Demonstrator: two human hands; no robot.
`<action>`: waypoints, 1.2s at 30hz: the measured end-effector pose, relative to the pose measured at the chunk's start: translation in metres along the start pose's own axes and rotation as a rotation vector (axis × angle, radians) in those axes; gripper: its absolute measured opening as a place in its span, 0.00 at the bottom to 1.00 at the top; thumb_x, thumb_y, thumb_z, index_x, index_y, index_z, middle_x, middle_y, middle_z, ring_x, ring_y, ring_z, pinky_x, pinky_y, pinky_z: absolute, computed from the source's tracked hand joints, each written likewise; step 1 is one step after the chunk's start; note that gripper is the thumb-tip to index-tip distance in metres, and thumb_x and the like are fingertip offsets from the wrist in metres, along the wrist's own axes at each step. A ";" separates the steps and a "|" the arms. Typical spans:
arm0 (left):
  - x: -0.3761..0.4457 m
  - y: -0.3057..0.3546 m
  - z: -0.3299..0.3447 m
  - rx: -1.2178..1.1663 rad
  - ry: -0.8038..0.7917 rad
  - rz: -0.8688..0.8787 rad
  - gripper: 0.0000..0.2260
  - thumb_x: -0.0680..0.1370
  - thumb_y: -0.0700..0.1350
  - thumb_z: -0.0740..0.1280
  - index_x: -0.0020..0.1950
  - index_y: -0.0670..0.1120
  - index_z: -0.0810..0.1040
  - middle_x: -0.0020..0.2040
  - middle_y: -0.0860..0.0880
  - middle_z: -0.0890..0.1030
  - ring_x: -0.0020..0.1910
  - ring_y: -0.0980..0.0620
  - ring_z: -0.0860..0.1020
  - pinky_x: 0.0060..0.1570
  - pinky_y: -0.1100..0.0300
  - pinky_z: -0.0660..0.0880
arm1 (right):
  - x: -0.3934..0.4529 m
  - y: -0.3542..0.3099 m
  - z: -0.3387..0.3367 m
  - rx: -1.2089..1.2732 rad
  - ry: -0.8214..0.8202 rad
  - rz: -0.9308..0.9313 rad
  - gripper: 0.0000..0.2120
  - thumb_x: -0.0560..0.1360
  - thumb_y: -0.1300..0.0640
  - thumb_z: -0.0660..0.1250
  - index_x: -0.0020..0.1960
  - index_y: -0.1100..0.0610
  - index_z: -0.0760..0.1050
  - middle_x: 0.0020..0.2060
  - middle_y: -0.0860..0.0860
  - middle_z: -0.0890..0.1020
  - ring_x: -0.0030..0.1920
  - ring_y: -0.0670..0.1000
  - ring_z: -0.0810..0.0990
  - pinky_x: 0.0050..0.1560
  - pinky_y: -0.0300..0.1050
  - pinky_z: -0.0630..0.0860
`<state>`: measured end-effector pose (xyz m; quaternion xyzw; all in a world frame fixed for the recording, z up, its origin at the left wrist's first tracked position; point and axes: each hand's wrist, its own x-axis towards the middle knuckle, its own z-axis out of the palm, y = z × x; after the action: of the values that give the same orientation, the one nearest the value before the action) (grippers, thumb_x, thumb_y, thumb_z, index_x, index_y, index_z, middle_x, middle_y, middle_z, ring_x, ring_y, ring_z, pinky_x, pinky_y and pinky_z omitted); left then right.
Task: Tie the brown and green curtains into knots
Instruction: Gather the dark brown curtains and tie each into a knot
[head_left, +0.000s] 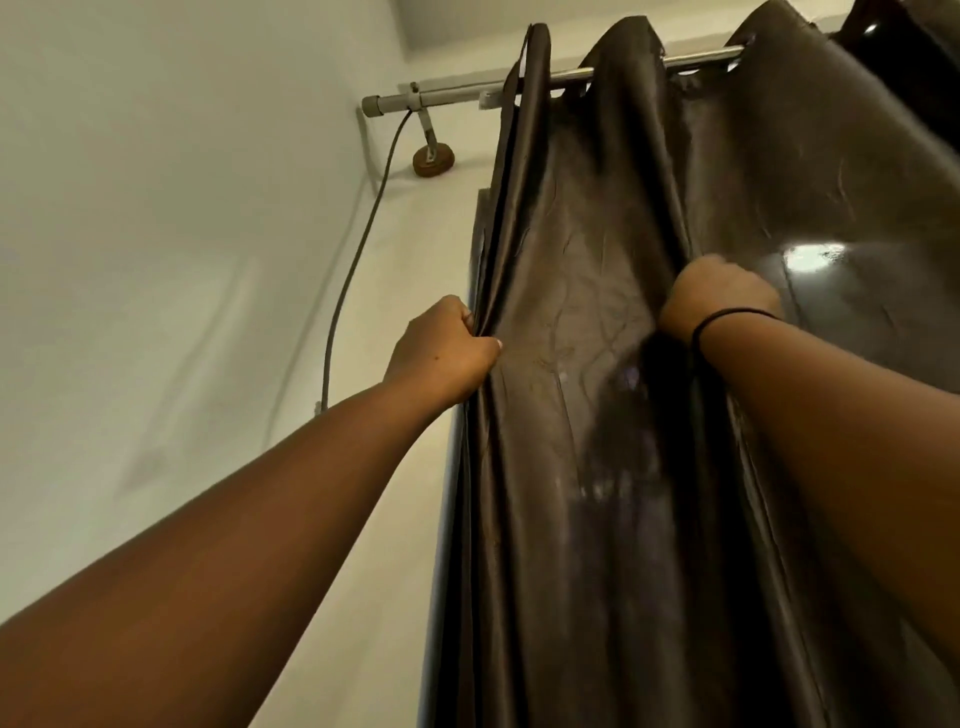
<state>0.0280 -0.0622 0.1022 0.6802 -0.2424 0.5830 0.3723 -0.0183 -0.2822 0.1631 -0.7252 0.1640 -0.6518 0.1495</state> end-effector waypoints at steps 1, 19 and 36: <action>0.000 0.000 -0.001 -0.015 -0.016 0.004 0.10 0.73 0.49 0.68 0.41 0.49 0.66 0.41 0.50 0.75 0.41 0.48 0.76 0.39 0.56 0.73 | 0.001 0.001 -0.003 -0.035 0.030 -0.038 0.17 0.76 0.57 0.62 0.61 0.65 0.71 0.56 0.63 0.77 0.55 0.64 0.77 0.51 0.53 0.73; 0.003 0.006 -0.042 -0.210 0.012 -0.017 0.08 0.74 0.50 0.63 0.38 0.49 0.68 0.35 0.50 0.74 0.33 0.51 0.71 0.30 0.58 0.63 | -0.063 -0.167 -0.052 0.142 -0.401 -0.517 0.08 0.77 0.62 0.60 0.45 0.65 0.76 0.52 0.60 0.80 0.52 0.57 0.77 0.36 0.39 0.68; 0.003 0.080 0.020 0.048 -0.183 -0.101 0.25 0.72 0.52 0.68 0.64 0.43 0.67 0.52 0.46 0.75 0.46 0.47 0.73 0.45 0.55 0.72 | 0.014 0.028 -0.072 0.052 -0.289 0.118 0.42 0.64 0.42 0.73 0.70 0.60 0.61 0.59 0.58 0.74 0.55 0.61 0.75 0.52 0.55 0.77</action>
<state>-0.0202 -0.1258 0.1221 0.7505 -0.2268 0.5047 0.3613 -0.0901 -0.3134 0.1708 -0.7964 0.1661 -0.5348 0.2285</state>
